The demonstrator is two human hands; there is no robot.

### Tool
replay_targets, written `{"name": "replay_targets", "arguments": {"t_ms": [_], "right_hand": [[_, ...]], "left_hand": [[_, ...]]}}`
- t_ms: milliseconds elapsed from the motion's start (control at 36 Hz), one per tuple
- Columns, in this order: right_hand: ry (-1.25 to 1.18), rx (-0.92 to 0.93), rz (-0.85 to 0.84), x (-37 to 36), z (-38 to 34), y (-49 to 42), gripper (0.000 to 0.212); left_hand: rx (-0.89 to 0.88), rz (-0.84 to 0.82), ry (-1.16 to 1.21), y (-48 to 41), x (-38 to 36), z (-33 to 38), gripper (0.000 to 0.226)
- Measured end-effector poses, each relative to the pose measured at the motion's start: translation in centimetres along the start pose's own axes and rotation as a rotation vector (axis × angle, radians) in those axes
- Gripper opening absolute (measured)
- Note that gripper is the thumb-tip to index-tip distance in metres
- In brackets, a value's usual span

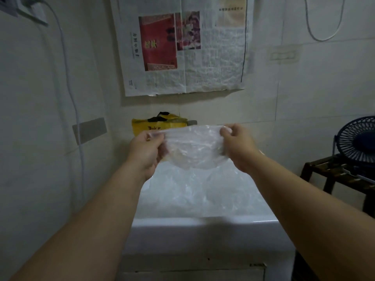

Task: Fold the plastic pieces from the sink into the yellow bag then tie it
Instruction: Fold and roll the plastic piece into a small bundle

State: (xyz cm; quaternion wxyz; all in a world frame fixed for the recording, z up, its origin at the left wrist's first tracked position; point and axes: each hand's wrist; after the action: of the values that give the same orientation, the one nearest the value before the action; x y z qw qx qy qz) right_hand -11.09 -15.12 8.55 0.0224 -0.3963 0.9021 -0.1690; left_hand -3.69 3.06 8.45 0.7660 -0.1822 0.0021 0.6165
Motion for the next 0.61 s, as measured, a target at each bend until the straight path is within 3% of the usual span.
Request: {"name": "replay_targets", "arguments": {"t_ms": [111,222,306,417,472,611], "right_hand": [[0.028,0.044,-0.023,-0.3,0.8,-1.8,0.018],[-0.114,-0.132,-0.146,-0.4,1.7,-3.2,0.042],[-0.273,-0.239,-0.211,-0.7,2.7,-4.1,0.05],[-0.408,-0.274,-0.178,-1.8,4.4,-5.3,0.051],[-0.431,-0.289,-0.16,-2.6,5.4,-6.0,0.051],[-0.468,-0.305,-0.183,-3.9,7.0,-7.3,0.05]], "left_hand": [[0.054,0.027,0.05,-1.8,0.1,-0.7,0.019],[0.121,-0.018,0.06,-3.6,0.0,-1.5,0.019],[0.242,-0.088,0.123,-4.4,-0.4,-2.3,0.005],[0.384,-0.114,0.104,-5.8,-1.3,-4.5,0.057],[0.416,-0.116,0.086,-6.4,-2.0,-6.2,0.066],[0.364,-0.142,0.2,-7.0,-4.1,-9.6,0.031]]}}
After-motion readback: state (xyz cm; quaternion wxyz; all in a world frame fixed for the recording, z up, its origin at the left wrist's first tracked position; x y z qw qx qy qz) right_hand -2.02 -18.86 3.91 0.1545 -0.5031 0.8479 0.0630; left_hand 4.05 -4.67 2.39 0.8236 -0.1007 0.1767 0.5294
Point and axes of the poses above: each hand's wrist, its own y-axis away from the middle knuckle, its own x-axis out of the back of the hand, z = x × y, and after that the axes turned 2 degrees about -x, right-handed
